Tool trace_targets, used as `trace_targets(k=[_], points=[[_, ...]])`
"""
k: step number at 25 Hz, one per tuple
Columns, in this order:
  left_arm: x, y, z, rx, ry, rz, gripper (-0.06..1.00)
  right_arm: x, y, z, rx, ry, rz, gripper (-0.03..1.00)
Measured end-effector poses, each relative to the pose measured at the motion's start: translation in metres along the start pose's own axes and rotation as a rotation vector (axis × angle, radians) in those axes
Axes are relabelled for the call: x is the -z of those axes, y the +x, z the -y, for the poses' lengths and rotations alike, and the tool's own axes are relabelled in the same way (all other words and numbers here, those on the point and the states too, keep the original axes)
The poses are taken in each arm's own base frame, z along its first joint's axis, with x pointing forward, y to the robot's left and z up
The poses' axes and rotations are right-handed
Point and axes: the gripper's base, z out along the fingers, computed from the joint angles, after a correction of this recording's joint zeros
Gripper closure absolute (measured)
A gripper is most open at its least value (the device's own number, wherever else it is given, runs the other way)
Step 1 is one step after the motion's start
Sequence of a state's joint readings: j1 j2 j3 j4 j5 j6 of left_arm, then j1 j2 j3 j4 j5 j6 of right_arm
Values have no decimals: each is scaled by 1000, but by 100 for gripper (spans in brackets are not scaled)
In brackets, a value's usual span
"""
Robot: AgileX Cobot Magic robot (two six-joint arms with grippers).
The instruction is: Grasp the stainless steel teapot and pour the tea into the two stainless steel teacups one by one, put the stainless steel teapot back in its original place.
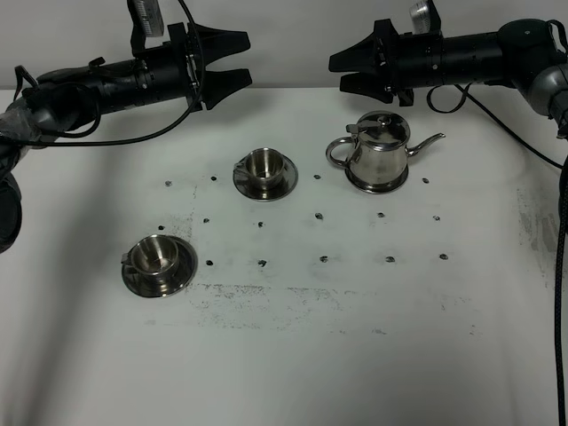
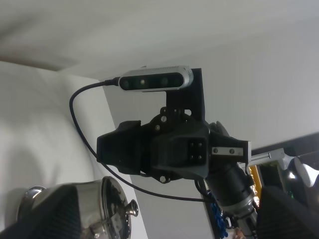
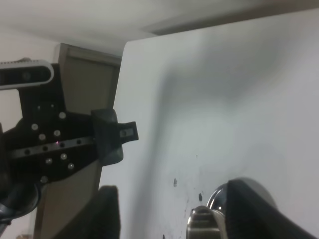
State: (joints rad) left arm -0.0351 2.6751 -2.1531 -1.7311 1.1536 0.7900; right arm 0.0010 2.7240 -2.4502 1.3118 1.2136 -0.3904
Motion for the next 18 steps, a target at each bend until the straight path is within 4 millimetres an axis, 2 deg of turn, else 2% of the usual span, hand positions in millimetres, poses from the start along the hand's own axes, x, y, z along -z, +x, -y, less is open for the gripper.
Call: trace_targets(k=[11,14,18], points=[[-1,-2,4,-26,-4,-12,25,0,-1,-1,9,-2,2,50],[-3,-13,23,-115,-39,-62,25,4,-8,-15,76,-12,23,48],[-6,-32,75,-316,-196,-140,25,18,-22,-54,266,12,71,47]])
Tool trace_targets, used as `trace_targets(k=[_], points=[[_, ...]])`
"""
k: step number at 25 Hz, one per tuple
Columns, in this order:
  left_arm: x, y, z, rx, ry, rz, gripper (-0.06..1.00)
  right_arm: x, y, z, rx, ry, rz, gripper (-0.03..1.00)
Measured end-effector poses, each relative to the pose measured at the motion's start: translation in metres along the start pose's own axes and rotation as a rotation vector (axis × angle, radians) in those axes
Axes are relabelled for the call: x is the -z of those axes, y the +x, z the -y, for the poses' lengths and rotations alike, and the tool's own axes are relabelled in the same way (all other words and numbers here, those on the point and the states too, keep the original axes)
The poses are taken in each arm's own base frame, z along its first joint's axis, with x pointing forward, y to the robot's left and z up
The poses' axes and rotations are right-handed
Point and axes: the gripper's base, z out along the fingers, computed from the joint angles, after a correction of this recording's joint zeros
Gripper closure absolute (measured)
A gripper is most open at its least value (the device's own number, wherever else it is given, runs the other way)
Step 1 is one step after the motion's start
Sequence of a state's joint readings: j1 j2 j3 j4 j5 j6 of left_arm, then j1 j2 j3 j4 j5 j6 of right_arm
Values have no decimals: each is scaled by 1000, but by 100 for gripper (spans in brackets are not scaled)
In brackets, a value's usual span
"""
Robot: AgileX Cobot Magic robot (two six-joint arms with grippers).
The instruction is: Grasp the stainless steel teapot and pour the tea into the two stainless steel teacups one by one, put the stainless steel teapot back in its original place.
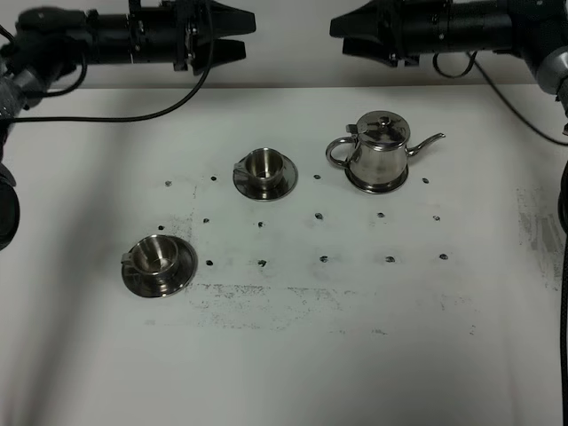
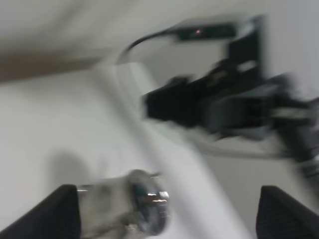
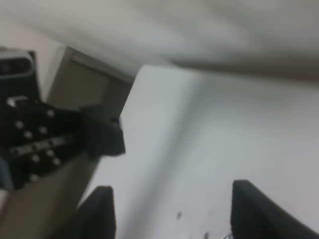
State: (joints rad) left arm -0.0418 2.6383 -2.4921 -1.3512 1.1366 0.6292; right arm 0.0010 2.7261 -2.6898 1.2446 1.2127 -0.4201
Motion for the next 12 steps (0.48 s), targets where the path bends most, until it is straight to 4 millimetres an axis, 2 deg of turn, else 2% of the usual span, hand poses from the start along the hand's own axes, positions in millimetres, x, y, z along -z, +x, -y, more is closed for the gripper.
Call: trace_targets(k=[3,7,10,12], points=[[15,-22,35,-131,-162,-19,26,13,-15,-24,169,84,20,47],[40,-37,81,-261,-321,-51,28,25,-25,-41,231,183,40,47],[59,-35,112,-303,-428,-93,31,31,-29,-52,230,202,51,47],[71,-26,127,-305,-492,-141,32,36,-32,-64,232,208,63,47]])
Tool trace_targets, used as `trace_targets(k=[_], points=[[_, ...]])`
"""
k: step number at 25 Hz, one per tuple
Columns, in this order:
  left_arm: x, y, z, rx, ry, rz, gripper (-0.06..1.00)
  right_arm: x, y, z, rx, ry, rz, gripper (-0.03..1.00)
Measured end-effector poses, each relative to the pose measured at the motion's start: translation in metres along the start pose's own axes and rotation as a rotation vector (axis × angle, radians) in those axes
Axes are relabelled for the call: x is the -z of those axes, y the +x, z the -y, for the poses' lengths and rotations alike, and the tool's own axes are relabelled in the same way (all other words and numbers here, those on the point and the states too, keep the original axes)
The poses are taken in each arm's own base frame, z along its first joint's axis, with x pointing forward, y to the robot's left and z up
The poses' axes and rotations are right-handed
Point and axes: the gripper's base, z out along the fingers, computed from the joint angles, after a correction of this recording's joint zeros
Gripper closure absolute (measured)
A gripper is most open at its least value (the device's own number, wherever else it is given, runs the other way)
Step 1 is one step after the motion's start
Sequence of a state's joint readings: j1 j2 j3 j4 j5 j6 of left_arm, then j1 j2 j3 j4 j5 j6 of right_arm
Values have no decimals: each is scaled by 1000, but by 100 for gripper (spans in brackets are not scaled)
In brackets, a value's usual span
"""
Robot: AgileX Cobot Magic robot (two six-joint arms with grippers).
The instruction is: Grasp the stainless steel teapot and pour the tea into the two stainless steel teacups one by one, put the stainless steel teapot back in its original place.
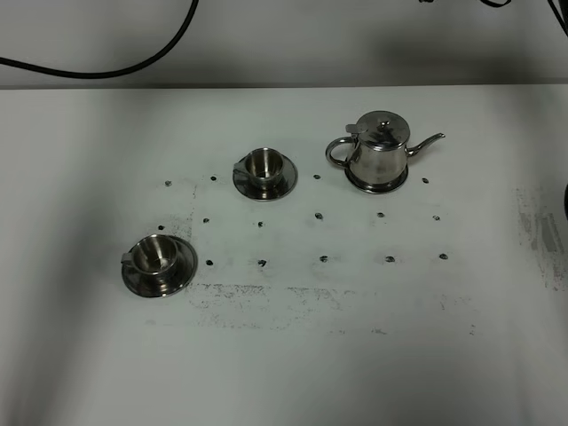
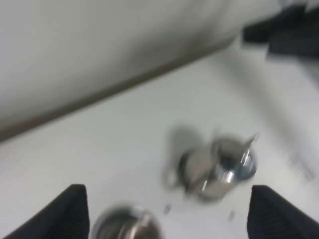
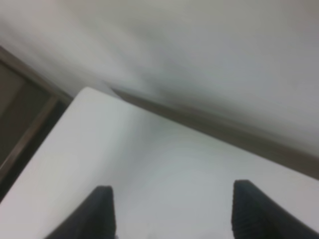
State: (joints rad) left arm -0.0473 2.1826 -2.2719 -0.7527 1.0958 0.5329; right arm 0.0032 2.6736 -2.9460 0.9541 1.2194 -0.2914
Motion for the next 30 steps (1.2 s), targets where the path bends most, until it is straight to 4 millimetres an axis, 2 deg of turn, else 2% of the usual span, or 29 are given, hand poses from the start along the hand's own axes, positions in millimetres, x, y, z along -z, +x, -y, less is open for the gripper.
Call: trace_targets(k=[3,8,10,14,17,20,22,26,30], points=[[21,13,17,-19,-82,-49,32,9,-12,-27,18,9,16,47],[57,30,49,-84,-207,-51,33,17,-22,-90,81,9,-9,47],[71,39,65,-123,-255,-41,33,18,-20,-112,109,37,-49,47],[107,62,94,-186,-358,17,33,16,-2,-139,233,195,-186,47],[144,82,116,-211,-456,82,33,19,16,-144,352,374,-310,47],[172,113,132,-200,-541,97,34,27,29,-155,444,510,-395,47],[181,140,136,-184,-593,88,35,38,33,-162,470,562,-417,47],[197,198,148,-140,-675,90,37,52,44,-161,466,621,-461,47],[212,251,160,-91,-739,141,38,53,56,-155,449,631,-514,47]])
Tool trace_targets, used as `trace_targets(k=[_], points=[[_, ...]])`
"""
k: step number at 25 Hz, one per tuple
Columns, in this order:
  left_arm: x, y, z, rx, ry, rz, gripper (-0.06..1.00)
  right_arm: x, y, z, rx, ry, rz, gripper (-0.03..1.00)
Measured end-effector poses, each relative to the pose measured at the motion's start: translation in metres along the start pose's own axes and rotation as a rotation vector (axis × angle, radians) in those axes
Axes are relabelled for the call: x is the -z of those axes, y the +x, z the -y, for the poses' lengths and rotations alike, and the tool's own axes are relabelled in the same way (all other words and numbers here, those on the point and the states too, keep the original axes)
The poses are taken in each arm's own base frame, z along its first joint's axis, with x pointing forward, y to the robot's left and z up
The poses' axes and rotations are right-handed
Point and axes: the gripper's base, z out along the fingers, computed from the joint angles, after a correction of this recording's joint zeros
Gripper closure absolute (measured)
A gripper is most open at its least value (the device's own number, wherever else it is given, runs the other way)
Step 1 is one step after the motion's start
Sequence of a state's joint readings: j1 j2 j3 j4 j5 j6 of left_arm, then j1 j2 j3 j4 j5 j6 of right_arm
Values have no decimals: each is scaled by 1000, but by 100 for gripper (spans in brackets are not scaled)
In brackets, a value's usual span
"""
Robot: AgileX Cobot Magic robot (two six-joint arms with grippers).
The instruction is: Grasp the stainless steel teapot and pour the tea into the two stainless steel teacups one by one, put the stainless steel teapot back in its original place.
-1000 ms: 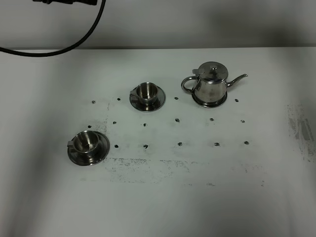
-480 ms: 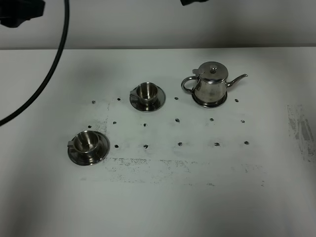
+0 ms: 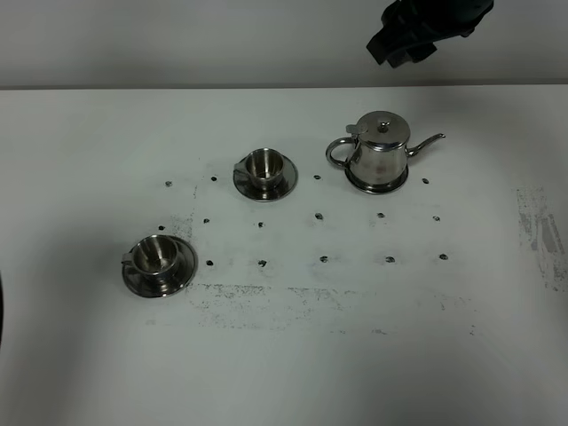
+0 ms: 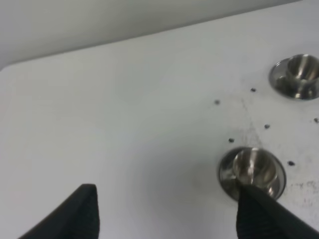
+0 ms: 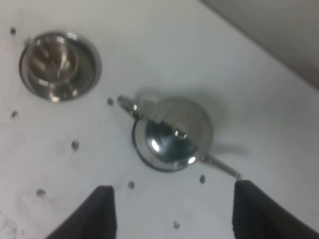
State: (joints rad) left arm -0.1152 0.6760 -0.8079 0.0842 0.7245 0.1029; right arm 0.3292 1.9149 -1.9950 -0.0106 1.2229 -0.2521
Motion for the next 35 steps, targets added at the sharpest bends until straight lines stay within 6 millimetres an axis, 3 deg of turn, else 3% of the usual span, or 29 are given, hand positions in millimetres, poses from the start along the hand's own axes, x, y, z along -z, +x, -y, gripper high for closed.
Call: trace_targets(k=[6,10,16,25,28,35], points=[[14,73,9,124,-16,-30,38,-20,13,-4,-18,-24,-78,47],[24,102,14,188,-7,-54,38,-25,16,-8,-16,-42,-99,47],[44,120,23,222,74,-48,38,-24,10,-35,69,-72,-90,47],[54,138,24,174,62,4,38,-24,-2,-71,175,-81,-8,47],[54,138,24,173,62,4,38,-37,-4,-79,194,-91,-20,47],[58,140,25,205,15,30,38,-92,0,-100,233,-119,-99,47]])
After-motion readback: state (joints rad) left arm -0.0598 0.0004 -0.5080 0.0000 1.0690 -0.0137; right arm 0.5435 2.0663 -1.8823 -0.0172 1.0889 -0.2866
